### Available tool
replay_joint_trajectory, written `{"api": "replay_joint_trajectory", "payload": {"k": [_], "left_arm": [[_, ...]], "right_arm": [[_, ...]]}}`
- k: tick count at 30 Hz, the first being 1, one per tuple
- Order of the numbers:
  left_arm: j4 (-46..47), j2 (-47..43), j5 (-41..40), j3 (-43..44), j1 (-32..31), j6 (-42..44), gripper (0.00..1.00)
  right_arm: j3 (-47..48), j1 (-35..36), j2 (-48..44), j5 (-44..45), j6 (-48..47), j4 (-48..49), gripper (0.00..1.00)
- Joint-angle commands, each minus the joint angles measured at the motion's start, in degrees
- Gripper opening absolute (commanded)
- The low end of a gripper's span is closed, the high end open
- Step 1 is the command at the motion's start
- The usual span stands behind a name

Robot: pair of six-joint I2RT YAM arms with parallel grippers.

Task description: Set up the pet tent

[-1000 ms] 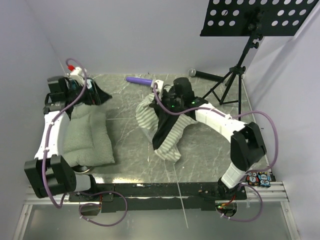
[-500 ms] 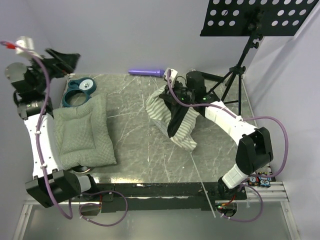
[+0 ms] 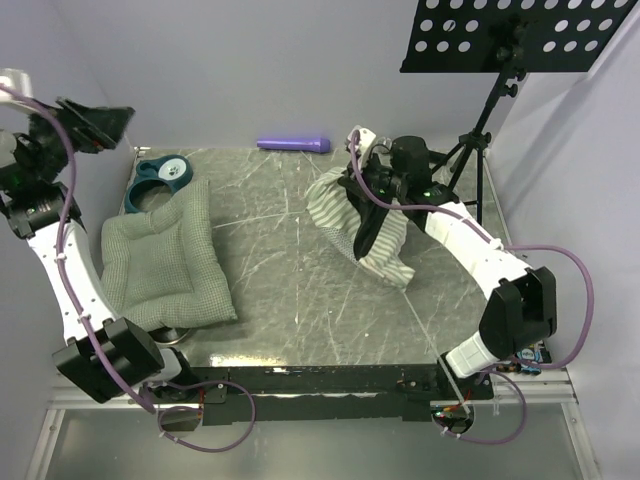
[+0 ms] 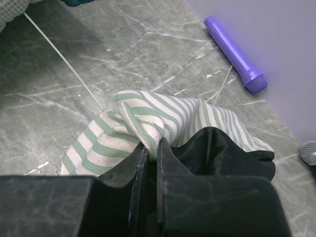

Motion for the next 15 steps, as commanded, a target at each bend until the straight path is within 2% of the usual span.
{"api": "replay_joint_trajectory", "payload": {"k": [1, 5, 9, 11, 12, 14, 15], "left_arm": [[-17.0, -1.3, 8.6, -0.1, -4.7, 23.7, 0.88], [-43.3, -0.2, 6.5, 0.7, -9.3, 54.5, 0.89], [-54.1, 0.6, 4.9, -3.6, -9.7, 69.6, 0.95], [-58.6, 1.3, -0.4, -5.7, -11.8, 76.7, 0.95], [-57.8, 1.0, -4.1, -7.9, -12.8, 77.6, 0.95], [-48.8, -0.8, -10.6, -14.4, -13.2, 72.6, 0.96], [-44.8, -1.6, -13.7, -17.5, -13.8, 67.4, 0.96]], "right_arm": [[0.5, -1.1, -5.5, 1.0, -2.0, 1.7, 0.0], [0.7, -2.3, -6.8, 2.1, -2.9, 0.2, 0.0], [-0.5, -2.6, -8.2, 3.1, -4.2, -0.4, 0.0], [-0.9, -2.7, -8.3, 3.1, -4.4, -0.5, 0.0], [-1.3, -2.7, -8.5, 2.8, -4.2, -0.3, 0.0], [-1.6, -2.6, -8.5, 2.8, -3.3, 0.2, 0.0], [-1.5, -2.6, -8.4, 2.8, -2.9, 0.1, 0.0]]}}
